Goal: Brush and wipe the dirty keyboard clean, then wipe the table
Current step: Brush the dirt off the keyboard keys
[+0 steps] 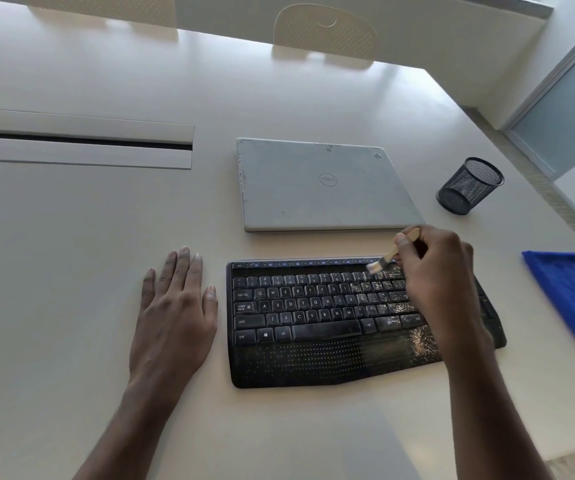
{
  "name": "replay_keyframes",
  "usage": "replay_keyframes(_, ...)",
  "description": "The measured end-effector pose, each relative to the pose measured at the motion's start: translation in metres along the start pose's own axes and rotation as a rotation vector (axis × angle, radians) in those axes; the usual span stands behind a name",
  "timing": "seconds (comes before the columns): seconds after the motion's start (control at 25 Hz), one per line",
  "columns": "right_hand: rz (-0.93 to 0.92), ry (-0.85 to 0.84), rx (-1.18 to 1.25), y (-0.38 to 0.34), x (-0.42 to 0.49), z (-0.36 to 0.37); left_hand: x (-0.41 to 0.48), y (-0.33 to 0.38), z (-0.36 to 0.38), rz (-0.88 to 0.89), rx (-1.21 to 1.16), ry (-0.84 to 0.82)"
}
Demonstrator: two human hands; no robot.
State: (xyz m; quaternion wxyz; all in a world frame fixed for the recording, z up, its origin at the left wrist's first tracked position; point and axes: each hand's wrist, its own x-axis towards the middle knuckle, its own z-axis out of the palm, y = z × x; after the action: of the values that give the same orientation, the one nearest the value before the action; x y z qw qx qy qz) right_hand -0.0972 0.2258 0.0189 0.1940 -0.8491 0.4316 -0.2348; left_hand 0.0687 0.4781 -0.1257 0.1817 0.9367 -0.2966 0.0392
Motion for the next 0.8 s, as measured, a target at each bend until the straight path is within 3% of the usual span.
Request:
replay_keyframes(0.08, -0.025, 0.062, 0.004, 0.001, -0.004, -0.002, -0.001, 0.0, 0.0, -0.001, 0.0, 0.002)
replay_keyframes(0.32, -0.046, -0.047, -0.019, -0.005, -0.017, 0.003, 0.0, -0.001, 0.0, 0.004, -0.002, 0.004)
replay_keyframes(0.48, -0.095, 0.051, 0.009, -0.007, -0.013, -0.002, 0.0, -0.001, 0.0, 0.002, 0.002, 0.004)
replay_keyframes(0.68, -0.047, -0.086, -0.029, -0.005, -0.015, 0.0, 0.0, -0.001, 0.001, 0.002, 0.004, 0.002)
replay_keyframes(0.8, -0.047, -0.031, -0.026, -0.006, -0.013, -0.004, 0.0, -0.001, 0.001, -0.003, 0.005, 0.0)
